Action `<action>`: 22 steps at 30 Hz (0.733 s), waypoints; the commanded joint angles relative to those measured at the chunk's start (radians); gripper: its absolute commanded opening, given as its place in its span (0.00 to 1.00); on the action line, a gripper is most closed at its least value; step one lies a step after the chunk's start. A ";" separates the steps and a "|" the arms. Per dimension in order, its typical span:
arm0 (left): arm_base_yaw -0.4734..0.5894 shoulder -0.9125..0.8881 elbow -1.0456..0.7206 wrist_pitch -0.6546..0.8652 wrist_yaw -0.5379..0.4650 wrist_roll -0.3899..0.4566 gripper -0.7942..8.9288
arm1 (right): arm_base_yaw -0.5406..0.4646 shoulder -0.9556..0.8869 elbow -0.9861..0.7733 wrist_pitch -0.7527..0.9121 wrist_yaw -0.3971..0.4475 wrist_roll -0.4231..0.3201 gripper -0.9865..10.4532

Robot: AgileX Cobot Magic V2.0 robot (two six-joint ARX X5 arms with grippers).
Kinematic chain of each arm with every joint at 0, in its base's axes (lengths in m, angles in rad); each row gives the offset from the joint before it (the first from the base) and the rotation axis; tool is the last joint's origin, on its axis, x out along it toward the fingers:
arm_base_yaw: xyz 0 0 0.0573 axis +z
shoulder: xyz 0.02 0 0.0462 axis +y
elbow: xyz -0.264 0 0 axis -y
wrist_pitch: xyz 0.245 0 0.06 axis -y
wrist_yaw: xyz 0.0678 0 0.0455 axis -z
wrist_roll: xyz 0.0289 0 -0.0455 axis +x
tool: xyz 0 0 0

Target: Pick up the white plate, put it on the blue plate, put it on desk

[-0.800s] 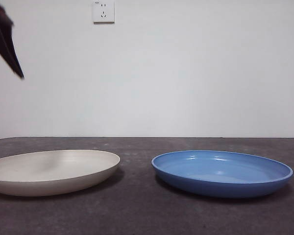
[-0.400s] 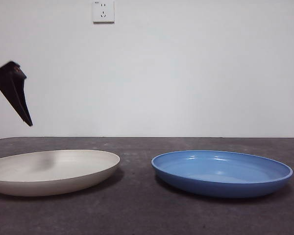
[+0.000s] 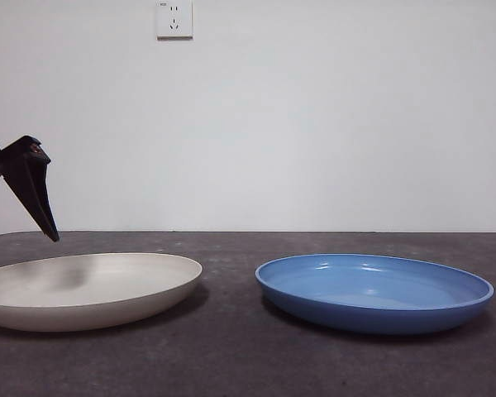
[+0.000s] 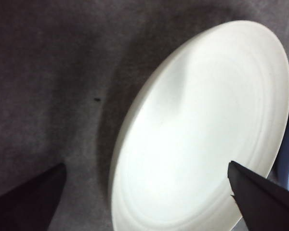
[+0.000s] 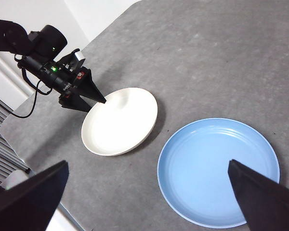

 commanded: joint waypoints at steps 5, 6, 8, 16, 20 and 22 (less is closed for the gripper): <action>-0.026 0.022 0.019 0.023 0.004 0.008 0.72 | 0.004 0.007 0.017 0.003 0.000 0.007 0.68; -0.027 0.026 0.019 0.022 0.004 0.007 0.71 | 0.004 0.007 0.017 0.003 -0.001 0.007 0.68; -0.031 0.035 0.019 0.023 0.004 0.004 0.68 | 0.004 0.007 0.017 0.003 -0.001 0.007 0.68; -0.032 0.047 0.019 0.019 -0.061 0.004 0.31 | 0.004 0.007 0.017 0.003 -0.001 0.009 0.68; -0.032 0.047 0.019 0.016 -0.109 0.003 0.19 | 0.004 0.007 0.017 0.003 -0.001 0.010 0.68; -0.032 0.047 0.019 0.017 -0.109 0.004 0.16 | 0.004 0.007 0.017 0.003 -0.001 0.010 0.68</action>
